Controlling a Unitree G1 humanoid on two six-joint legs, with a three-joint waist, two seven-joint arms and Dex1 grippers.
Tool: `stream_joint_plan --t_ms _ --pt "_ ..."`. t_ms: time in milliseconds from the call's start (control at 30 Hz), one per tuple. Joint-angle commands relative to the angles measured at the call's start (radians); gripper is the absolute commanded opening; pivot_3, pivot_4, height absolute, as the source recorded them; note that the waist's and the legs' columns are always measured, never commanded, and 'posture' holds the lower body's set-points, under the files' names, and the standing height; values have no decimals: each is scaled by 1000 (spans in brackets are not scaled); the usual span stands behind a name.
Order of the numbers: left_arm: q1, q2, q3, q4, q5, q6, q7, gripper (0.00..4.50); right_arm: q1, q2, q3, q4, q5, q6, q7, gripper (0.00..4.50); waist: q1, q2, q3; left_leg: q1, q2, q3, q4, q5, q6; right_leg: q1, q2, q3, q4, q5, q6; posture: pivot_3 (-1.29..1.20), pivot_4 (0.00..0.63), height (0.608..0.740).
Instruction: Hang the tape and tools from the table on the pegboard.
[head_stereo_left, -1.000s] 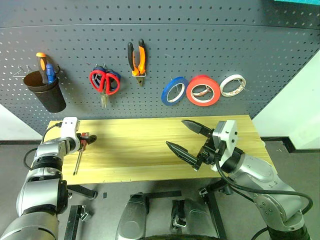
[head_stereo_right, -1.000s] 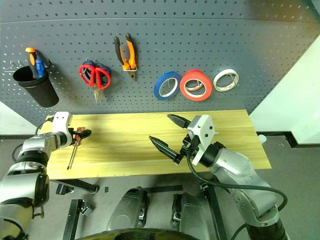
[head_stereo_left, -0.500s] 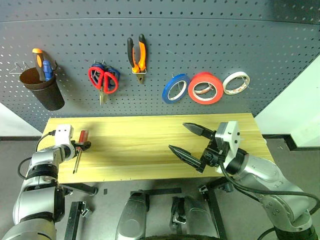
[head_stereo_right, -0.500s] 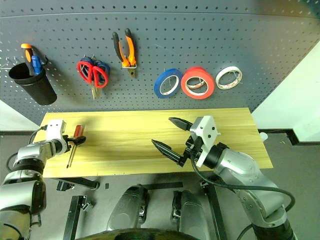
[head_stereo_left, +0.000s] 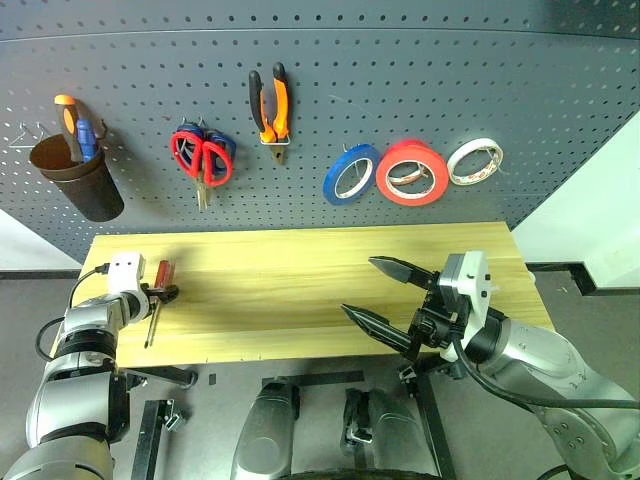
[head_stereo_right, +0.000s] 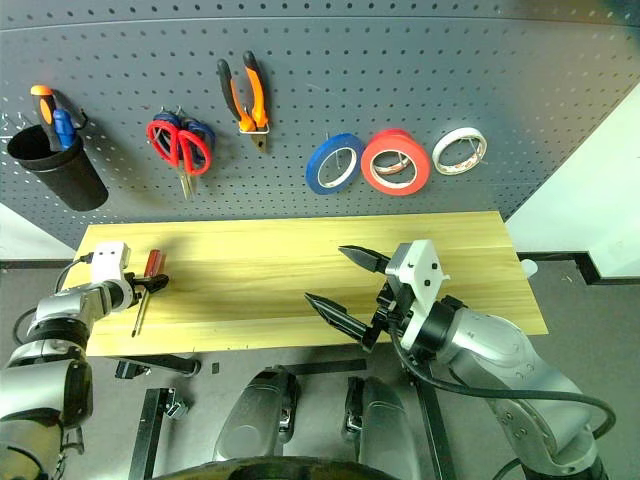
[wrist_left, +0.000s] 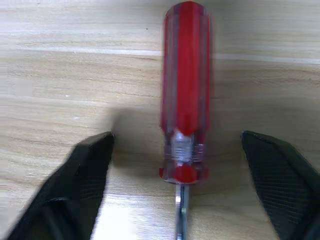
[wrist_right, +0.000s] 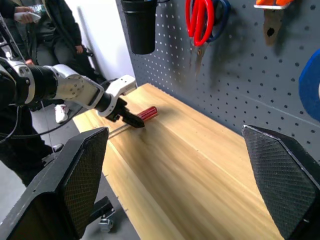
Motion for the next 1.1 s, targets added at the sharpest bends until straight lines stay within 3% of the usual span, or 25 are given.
stream_joint_plan --t_ms 33,267,567,933,1100 --pt "9 11 6 14 4 -16 -5 3013 0 -11 -23 -49 24 -2 -6 4500 0 0 1 0 0 0 0 0 0 0 0 0 -1 0 0 239 247 676" --pt "15 20 11 12 2 -22 -11 854 -7 -12 -13 -40 21 -7 -10 4500 1 1 3 0 0 0 -2 0 0 1 0 0 -3 1 0 244 244 676" --pt "79 33 22 -116 -28 4 -81 853 -20 -3 5 -13 -2 -22 -3 4500 1 1 3 3 -1 1 -11 1 -1 1 0 0 -8 2 -2 268 229 676" --pt "319 70 154 -821 -214 295 -132 853 -62 31 39 45 -52 -68 11 4500 3 -1 4 4 -1 0 -12 2 -4 3 0 0 -9 2 -2 301 195 676" --pt "425 20 207 -1056 -267 256 -125 853 -86 54 66 90 -91 -103 22 4500 3 -2 3 4 -1 0 -13 2 -4 3 0 0 -9 2 -2 333 178 676"
